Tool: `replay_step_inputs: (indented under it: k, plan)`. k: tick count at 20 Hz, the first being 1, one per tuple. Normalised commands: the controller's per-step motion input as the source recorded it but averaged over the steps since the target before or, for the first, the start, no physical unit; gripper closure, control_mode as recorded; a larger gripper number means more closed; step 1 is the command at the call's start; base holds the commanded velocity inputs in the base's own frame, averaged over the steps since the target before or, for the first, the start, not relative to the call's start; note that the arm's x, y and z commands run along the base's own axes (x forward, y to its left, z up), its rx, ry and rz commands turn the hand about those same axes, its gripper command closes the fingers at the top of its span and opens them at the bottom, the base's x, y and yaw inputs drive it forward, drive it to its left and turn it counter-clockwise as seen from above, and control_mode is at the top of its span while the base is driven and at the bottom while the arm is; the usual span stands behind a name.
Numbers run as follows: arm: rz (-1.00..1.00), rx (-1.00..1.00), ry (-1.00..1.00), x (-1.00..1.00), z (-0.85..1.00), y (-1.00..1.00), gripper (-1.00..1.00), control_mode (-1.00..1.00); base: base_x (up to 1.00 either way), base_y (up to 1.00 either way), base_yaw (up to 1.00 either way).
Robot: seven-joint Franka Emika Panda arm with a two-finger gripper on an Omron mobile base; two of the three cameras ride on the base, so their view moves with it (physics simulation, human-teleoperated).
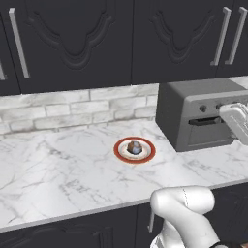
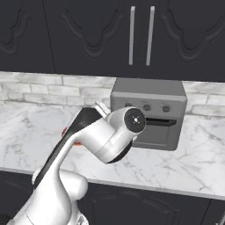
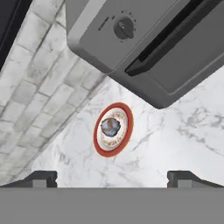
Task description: Open the toaster oven door. Place the bread on the bottom rack in the toaster oven and place the steak on the top rack.
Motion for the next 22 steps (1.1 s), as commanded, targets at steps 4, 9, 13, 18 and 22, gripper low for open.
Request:
replay_step_inputs:
  k: [4, 9, 13, 18, 22]
  plan:
    - [0.0, 0.23, -0.11, 0.1, -0.09, -0.47, -1.0, -1.0, 0.0, 0.0, 0.0]
    - [0.0, 0.13, -0.02, 0.27, -0.06, -0.49, -1.0, -1.0, 0.0, 0.0, 0.0]
    - [0.0, 0.21, 0.0, 0.3, -0.1, -0.57, -1.0, -1.0, 0.0, 0.0, 0.0]
    - [-0.04, 0.22, 0.04, 0.31, -0.21, -0.37, -1.0, -1.0, 0.0, 0.0, 0.0]
    - [-0.14, 0.16, 0.1, 0.34, -0.25, -0.26, -1.0, -1.0, 0.0, 0.0, 0.0]
